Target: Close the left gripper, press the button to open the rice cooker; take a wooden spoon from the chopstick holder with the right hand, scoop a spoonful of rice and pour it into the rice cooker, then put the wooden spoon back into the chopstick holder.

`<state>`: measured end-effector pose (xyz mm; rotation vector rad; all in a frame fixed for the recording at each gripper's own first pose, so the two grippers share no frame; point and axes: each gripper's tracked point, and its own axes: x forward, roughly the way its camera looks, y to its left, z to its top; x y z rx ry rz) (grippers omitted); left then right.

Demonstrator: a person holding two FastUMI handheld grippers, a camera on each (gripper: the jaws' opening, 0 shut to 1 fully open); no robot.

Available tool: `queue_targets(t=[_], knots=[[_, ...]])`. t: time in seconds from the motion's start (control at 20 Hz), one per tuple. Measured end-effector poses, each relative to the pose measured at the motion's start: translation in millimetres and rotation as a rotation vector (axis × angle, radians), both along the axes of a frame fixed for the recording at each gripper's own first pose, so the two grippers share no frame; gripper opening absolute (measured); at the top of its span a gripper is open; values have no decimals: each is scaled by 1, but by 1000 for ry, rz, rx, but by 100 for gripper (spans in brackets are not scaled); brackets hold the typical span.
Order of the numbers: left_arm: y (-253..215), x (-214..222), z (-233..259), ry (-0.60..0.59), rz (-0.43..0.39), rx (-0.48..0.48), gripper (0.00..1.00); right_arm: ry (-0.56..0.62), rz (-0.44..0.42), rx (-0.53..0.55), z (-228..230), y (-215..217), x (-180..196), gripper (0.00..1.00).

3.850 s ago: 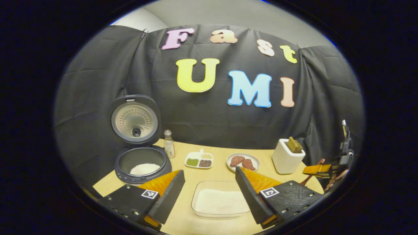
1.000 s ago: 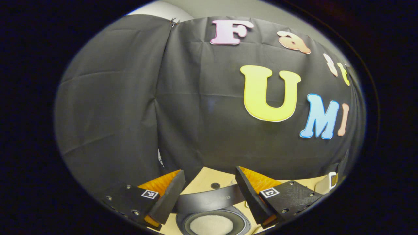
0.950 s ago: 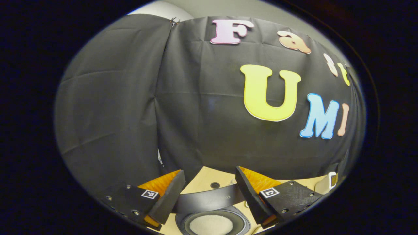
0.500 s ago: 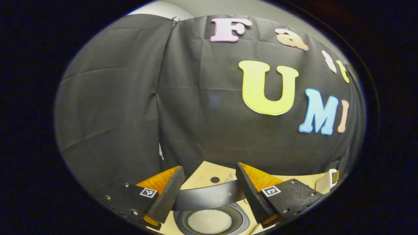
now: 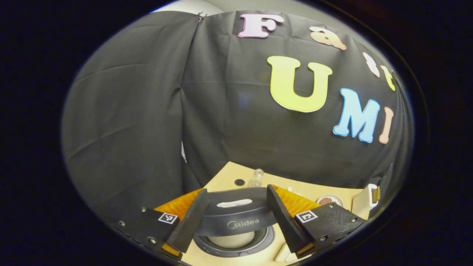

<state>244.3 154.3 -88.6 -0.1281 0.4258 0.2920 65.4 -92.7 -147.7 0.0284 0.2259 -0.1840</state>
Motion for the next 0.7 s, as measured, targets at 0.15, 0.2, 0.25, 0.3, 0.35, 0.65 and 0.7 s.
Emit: queue_targets(t=[0.15, 0.2, 0.25, 0.3, 0.35, 0.65, 0.7], knots=[[-13, -18, -27, 50, -4, -23, 99, -15, 7, 9, 3, 1, 5, 98], [-18, -24, -36, 62, -7, -29, 100, -21, 9, 14, 3, 3, 6, 98], [-21, -29, -45, 73, -9, -34, 100, -21, 9, 15, 4, 2, 7, 98], [-25, -32, -54, 82, -11, -34, 100, -19, 6, 16, 1, 1, 8, 98], [-27, -37, -63, 94, -9, -32, 100, -16, 6, 19, 1, 0, 9, 98], [-42, -52, -126, 213, -27, 8, 100, -11, -12, 29, 0, -4, 10, 98], [-42, -52, -135, 232, -32, 15, 100, -14, -13, 26, 1, -4, 11, 98]])
